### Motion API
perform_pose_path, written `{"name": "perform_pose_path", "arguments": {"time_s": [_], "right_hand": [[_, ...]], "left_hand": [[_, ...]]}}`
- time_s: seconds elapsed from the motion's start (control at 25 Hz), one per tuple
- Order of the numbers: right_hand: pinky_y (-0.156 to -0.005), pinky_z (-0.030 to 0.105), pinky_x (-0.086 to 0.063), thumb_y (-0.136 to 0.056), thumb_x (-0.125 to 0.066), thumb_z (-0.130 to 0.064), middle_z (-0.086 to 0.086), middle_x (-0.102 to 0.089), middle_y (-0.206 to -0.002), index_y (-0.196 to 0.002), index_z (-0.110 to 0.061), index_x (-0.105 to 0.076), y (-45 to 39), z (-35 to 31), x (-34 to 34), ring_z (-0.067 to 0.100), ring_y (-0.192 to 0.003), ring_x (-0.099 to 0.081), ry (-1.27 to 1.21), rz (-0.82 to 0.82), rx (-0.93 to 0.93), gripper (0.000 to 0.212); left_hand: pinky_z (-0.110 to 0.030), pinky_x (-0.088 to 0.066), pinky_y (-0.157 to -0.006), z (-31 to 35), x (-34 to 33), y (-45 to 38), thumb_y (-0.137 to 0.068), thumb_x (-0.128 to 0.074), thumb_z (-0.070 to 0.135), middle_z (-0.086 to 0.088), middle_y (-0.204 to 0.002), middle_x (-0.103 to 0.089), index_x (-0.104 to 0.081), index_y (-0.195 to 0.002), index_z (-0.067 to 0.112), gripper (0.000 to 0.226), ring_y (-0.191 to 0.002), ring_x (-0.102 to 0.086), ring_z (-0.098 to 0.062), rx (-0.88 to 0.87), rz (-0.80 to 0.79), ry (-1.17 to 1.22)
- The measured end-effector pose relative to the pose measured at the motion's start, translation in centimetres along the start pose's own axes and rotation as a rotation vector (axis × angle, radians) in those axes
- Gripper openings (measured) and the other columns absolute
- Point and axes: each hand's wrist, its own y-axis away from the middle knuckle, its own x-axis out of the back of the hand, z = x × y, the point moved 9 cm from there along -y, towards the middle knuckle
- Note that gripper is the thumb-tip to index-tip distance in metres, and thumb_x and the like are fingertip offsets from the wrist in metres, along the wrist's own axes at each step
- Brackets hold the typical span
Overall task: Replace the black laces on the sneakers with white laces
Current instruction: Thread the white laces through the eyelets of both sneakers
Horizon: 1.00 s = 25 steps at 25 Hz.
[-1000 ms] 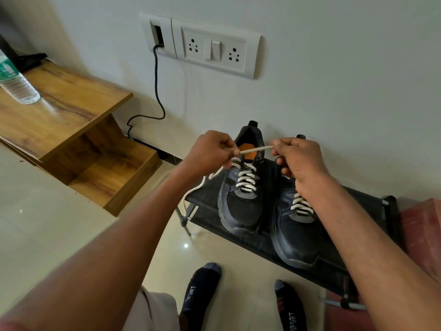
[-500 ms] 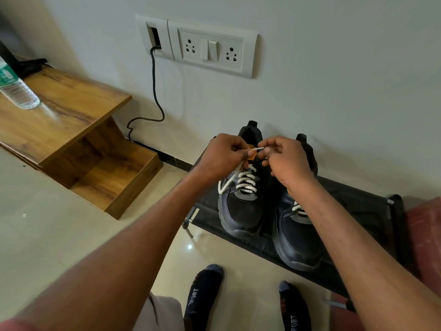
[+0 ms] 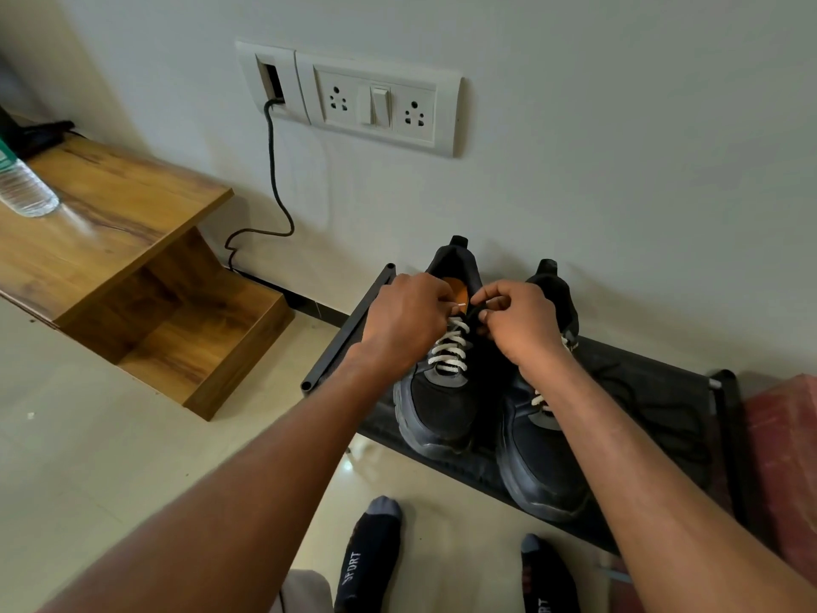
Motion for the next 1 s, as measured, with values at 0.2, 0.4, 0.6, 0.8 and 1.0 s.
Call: {"name": "perform_pose_path", "arguments": {"time_s": [0.2,0.4,0.6,0.8,1.0], "right_hand": [[-0.082,0.047,-0.064,-0.088,-0.063,0.008,-0.001,-0.073,-0.080,-0.081,-0.030,-0.076,-0.2,0.6,0.1,0.021,-0.081,-0.074,-0.062,0.008,-0.038,0.041],[-0.082,0.042,-0.065,-0.090,-0.073,0.000,0.002,-0.074,-0.085,-0.090,-0.030,-0.079,-0.1,0.2,-0.4,0.023,-0.086,-0.074,-0.056,-0.043,-0.016,0.031],[-0.084,0.040,-0.064,-0.091,-0.074,-0.003,-0.002,-0.074,-0.084,-0.090,-0.031,-0.078,-0.2,0.1,-0.2,0.016,-0.083,-0.073,-0.037,-0.050,0.002,0.028],[-0.081,0.047,-0.065,-0.090,-0.064,0.005,0.003,-0.073,-0.083,-0.087,-0.032,-0.078,-0.4,0.5,-0.5,0.023,-0.082,-0.075,-0.066,-0.043,-0.031,0.040],[-0.081,0.048,-0.064,-0.088,-0.067,0.005,0.001,-0.074,-0.084,-0.088,-0.033,-0.079,-0.3,0.3,-0.7,0.024,-0.083,-0.074,-0.063,-0.045,-0.008,0.040]], "left_hand": [[-0.040,-0.059,-0.073,0.7,-0.8,0.0,-0.095,-0.066,0.029,0.004,-0.103,-0.075,-0.077,-0.103,0.042,0.019,-0.089,-0.069,-0.027,-0.011,-0.051,-0.098],[-0.036,-0.042,-0.068,1.8,-0.8,-0.1,-0.098,-0.059,0.017,-0.003,-0.099,-0.071,-0.075,-0.112,0.035,0.027,-0.092,-0.067,-0.031,-0.017,-0.028,-0.329],[-0.035,-0.046,-0.070,1.0,-1.4,-0.7,-0.098,-0.064,0.024,0.000,-0.102,-0.069,-0.075,-0.113,0.040,0.025,-0.091,-0.064,-0.028,-0.007,-0.140,-0.174],[-0.034,-0.054,-0.072,-0.8,-2.5,-0.9,-0.092,-0.066,0.019,0.009,-0.091,-0.073,-0.078,-0.095,0.037,0.021,-0.088,-0.069,-0.020,0.077,-0.188,0.070],[-0.041,-0.061,-0.078,-1.5,-2.5,-0.6,-0.090,-0.063,0.024,0.005,-0.087,-0.074,-0.077,-0.087,0.031,0.016,-0.084,-0.070,-0.021,0.207,-0.077,0.192]]}}
